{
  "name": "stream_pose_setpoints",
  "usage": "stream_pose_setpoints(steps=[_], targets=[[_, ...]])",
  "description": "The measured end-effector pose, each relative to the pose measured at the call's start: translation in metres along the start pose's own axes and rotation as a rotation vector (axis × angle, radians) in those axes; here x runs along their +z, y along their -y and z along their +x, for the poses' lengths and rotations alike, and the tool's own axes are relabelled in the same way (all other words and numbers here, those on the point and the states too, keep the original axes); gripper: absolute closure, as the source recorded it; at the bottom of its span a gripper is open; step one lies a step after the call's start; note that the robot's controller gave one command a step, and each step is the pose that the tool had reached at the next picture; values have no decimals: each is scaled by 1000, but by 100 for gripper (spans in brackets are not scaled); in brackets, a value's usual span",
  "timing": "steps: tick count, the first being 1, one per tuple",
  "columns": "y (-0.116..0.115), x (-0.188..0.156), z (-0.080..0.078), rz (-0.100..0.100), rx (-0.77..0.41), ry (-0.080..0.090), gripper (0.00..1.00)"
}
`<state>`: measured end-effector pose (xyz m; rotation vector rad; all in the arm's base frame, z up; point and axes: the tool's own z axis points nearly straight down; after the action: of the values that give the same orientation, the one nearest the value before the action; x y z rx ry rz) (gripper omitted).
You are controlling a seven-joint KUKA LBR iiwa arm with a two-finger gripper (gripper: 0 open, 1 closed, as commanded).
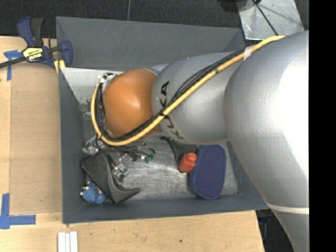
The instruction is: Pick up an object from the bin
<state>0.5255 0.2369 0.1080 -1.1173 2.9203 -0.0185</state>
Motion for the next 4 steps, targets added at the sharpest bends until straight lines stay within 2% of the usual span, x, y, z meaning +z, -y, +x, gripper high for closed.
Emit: stream_pose_setpoints(steps=[1,2,3,4], targets=[[7,7,12,-3,-337,20,0],[44,37,-40,-14,-331,-17,0],[50,34,-10,-10,-808,15,0],[36,36,-37,-17,-1276,4,0]])
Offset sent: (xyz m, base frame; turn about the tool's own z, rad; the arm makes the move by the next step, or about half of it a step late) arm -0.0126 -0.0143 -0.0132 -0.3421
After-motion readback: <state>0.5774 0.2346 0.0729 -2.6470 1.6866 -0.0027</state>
